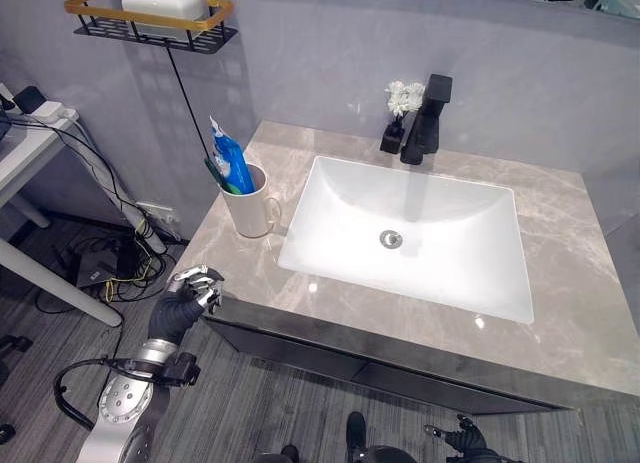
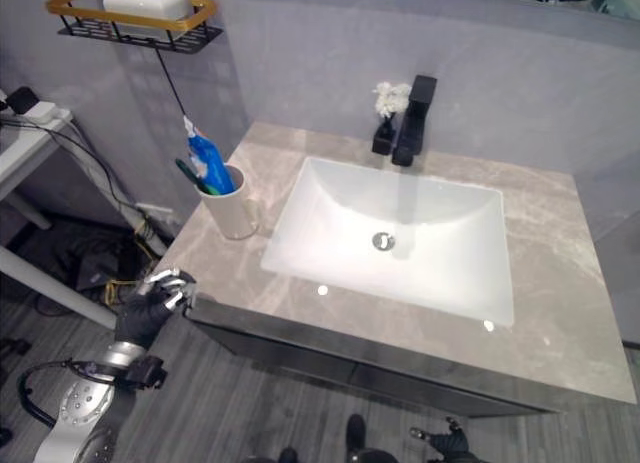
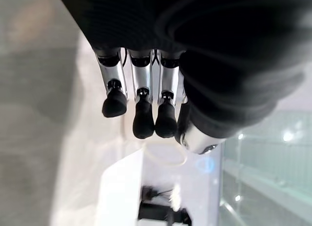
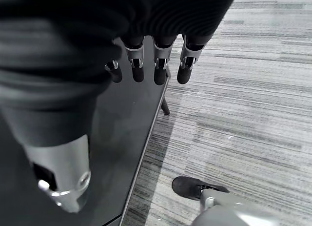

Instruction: Put brush and paste in cup on sink, flatten towel.

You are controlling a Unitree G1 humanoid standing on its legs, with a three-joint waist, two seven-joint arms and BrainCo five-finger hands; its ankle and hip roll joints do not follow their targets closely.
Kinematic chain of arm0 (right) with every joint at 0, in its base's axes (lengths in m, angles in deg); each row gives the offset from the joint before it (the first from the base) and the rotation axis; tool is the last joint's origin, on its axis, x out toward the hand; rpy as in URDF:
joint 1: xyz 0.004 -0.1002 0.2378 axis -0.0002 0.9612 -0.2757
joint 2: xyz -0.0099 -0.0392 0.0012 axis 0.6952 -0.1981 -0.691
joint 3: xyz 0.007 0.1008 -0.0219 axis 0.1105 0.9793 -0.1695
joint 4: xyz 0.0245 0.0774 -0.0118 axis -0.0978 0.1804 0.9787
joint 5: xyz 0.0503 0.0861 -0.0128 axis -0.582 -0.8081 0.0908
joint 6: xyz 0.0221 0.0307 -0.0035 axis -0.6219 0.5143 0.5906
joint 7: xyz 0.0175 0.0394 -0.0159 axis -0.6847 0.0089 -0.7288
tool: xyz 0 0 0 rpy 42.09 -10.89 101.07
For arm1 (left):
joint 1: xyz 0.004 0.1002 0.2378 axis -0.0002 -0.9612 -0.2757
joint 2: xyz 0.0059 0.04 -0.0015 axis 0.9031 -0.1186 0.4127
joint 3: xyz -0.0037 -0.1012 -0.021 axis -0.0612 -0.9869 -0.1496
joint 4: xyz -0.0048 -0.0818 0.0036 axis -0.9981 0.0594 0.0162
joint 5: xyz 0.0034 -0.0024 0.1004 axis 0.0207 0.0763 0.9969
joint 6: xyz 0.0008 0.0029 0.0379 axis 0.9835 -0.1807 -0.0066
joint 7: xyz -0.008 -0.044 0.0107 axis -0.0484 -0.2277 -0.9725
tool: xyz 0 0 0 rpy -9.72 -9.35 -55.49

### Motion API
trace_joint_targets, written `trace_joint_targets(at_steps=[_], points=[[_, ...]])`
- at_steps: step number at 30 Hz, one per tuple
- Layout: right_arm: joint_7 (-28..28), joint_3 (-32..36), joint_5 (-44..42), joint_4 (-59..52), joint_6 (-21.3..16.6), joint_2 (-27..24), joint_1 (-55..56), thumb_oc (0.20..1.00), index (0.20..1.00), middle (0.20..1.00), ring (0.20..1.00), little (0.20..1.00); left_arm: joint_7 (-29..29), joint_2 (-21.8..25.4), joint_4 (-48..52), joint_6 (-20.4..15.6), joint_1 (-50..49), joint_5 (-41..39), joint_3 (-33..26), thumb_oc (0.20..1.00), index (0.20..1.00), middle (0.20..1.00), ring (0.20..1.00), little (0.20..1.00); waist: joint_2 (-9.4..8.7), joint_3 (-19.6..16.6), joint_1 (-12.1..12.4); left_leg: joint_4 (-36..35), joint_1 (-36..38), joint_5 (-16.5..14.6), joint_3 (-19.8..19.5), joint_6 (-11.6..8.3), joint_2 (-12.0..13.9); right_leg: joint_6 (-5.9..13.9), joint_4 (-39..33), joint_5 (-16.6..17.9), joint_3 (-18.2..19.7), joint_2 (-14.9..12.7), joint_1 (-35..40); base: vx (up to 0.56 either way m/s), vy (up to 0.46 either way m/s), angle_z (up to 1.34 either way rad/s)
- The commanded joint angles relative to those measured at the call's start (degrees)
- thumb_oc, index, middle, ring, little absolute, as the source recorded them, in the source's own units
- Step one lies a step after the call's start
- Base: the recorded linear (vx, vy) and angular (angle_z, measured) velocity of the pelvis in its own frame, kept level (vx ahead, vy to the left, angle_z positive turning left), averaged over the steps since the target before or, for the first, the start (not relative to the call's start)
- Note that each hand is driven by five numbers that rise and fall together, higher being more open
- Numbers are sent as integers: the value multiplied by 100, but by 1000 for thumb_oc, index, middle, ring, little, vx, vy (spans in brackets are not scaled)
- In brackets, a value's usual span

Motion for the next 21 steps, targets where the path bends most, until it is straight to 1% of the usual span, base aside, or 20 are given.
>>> trace_joint_targets(at_steps=[1, 2, 5, 7, 9, 10, 12, 13, 14, 18, 19, 20, 21], points=[[-21, -173, 134, 116, 44, 123, -121, 1000, 1000, 1000, 1000, 1000, -161, 143, 510, -188, 17, 134, -394, 200, 200, 200, 200, 200, -247, 26, -8, 159, 204, -208, 4, 143, -449, 534, -85, 177, 180, -369, -22, 1, 30, -1], [-47, -183, 217, 188, 96, 124, -82, 1000, 1000, 1000, 1000, 1000, -190, 175, 582, -176, 24, 222, -525, 200, 200, 200, 200, 200, -274, 15, -15, 55, 258, -229, -4, 178, -447, 538, -76, 187, 193, -369, -23, 1, 30, -3], [-15, -171, 260, 179, 100, 64, -137, 1000, 1000, 1000, 1000, 1000, -326, 234, 622, -205, 196, 367, -544, 200, 200, 200, 200, 200, -319, 60, -2, 30, 197, -218, -45, 188, -454, 558, -1, 197, 188, -384, -107, -64, 22, -1], [56, -429, 780, 139, 130, -22, -137, 1000, 1000, 1000, 1000, 1000, -227, 441, 886, -245, 148, 667, -596, 200, 200, 200, 200, 200, -374, 109, 60, -64, 183, -187, -86, 214, -449, 589, 66, 221, 137, -404, -163, -97, 16, 8], [95, -488, 926, 82, 173, -81, -134, 1000, 1000, 1000, 1000, 1000, -218, 480, 989, -240, 135, 685, -579, 200, 200, 200, 200, 200, -418, 125, 69, -193, 218, -148, -108, 271, -447, 624, 225, 243, 141, -409, -258, -74, 33, 20], [94, -457, 897, 89, 194, -79, -134, 1000, 1000, 1000, 1000, 1000, -228, 463, 969, -209, 162, 659, -562, 200, 200, 200, 200, 200, -421, 133, 65, -243, 249, -127, -113, 296, -442, 651, 371, 245, 147, -417, -334, -77, 68, 13], [90, -155, 475, 118, 179, -40, -130, 1000, 1000, 1000, 1000, 1000, -270, 437, 899, -153, 231, 722, -525, 200, 200, 200, 200, 200, -380, 173, 11, -321, 299, -74, -112, 347, -419, 706, 901, 220, 188, -387, -579, -70, 104, -1], [131, 27, 258, 47, 146, -31, -132, 1000, 1000, 1000, 1000, 1000, -269, 467, 870, -140, 229, 759, -523, 200, 200, 200, 200, 200, -321, 201, -67, -400, 358, -35, -117, 368, -389, 753, 1231, 281, 233, -376, -729, -41, 122, -5], [135, 67, 180, -62, 110, -40, -135, 1000, 1000, 1000, 1000, 1000, -234, 511, 861, -127, 237, 735, -530, 200, 200, 200, 200, 200, -286, 217, -127, -493, 422, 20, -162, 371, -369, 781, 1498, 311, 358, -296, -894, -25, 86, -6], [135, 67, 180, -62, 110, -40, -134, 1000, 1000, 1000, 1000, 1000, -234, 511, 861, -127, 237, 734, -530, 200, 200, 200, 200, 200, -288, 214, -125, -497, 421, 22, -159, 371, -370, 781, 1506, 307, 362, -296, -901, 2, 19, 2], [155, 140, -92, -236, 20, 7, -146, 1000, 1000, 1000, 1000, 1000, -260, 451, 715, -70, 288, 505, -442, 200, 200, 200, 200, 200, -251, 250, -257, -661, 572, 93, -183, 343, -372, 743, 1101, 353, 366, -262, -1286, 35, 50, -4], [165, 139, -80, -225, 31, -26, -174, 1000, 1000, 1000, 1000, 1000, -257, 469, 612, -51, 387, 403, -356, 200, 200, 200, 200, 200, -177, 313, -392, -648, 569, 86, -295, 327, -369, 760, 839, 483, 587, -247, -1319, 33, 51, -3], [158, 146, -86, -182, 50, -11, -114, 1000, 1000, 1000, 1000, 1000, -230, 474, 546, -25, 411, 357, -298, 200, 200, 200, 200, 200, -193, 305, -441, -635, 553, 68, -323, 323, -398, 764, 779, 436, 780, -187, -1283, 67, 0, 35]])
